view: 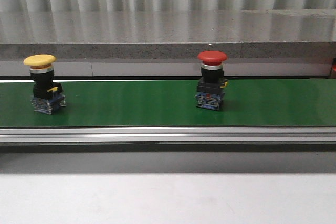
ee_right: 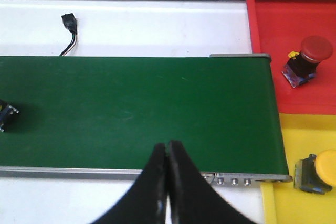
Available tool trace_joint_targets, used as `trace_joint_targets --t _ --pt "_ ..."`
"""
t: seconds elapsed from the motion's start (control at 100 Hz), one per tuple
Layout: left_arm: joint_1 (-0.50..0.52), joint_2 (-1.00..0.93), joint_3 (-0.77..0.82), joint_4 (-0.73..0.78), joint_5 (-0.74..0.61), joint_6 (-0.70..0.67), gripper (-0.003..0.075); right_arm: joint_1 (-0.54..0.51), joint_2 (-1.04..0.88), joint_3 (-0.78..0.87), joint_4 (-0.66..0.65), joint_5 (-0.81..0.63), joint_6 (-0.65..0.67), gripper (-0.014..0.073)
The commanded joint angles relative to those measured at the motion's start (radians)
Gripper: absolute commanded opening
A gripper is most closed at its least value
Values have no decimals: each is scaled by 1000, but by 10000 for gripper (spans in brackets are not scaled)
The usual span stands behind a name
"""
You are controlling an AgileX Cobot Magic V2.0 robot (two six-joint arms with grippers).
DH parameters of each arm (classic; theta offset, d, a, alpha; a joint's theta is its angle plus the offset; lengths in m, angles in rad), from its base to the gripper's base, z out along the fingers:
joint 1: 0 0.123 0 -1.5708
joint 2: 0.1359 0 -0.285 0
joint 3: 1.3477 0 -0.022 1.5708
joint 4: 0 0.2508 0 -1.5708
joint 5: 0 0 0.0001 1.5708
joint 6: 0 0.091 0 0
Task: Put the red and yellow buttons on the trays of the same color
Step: 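Grasp the red button at the belt's end with the right gripper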
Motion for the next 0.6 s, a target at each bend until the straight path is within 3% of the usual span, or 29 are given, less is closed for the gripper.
trace_joint_targets --t 0.0,0.13,0.3,0.37,0.49,0.59 --pt "-6 6 -28 -8 -72 -3 -20 1 -3 -25 2 -20 -9 -50" --pt "-6 6 -28 -8 -72 -3 -20 1 -3 -25 4 45 -9 100" --pt "-6 6 -28 -8 -72 -3 -20 1 -3 -25 22 103 -9 510" --pt "-6 6 -28 -8 -72 -3 -20 1 -3 -25 44 104 -8 631" --pt "-6 6 -28 -8 -72 -3 -20 1 2 -26 130 96 -15 654" --pt "-6 6 -28 -8 -72 -3 -20 1 32 -41 219 110 -119 646"
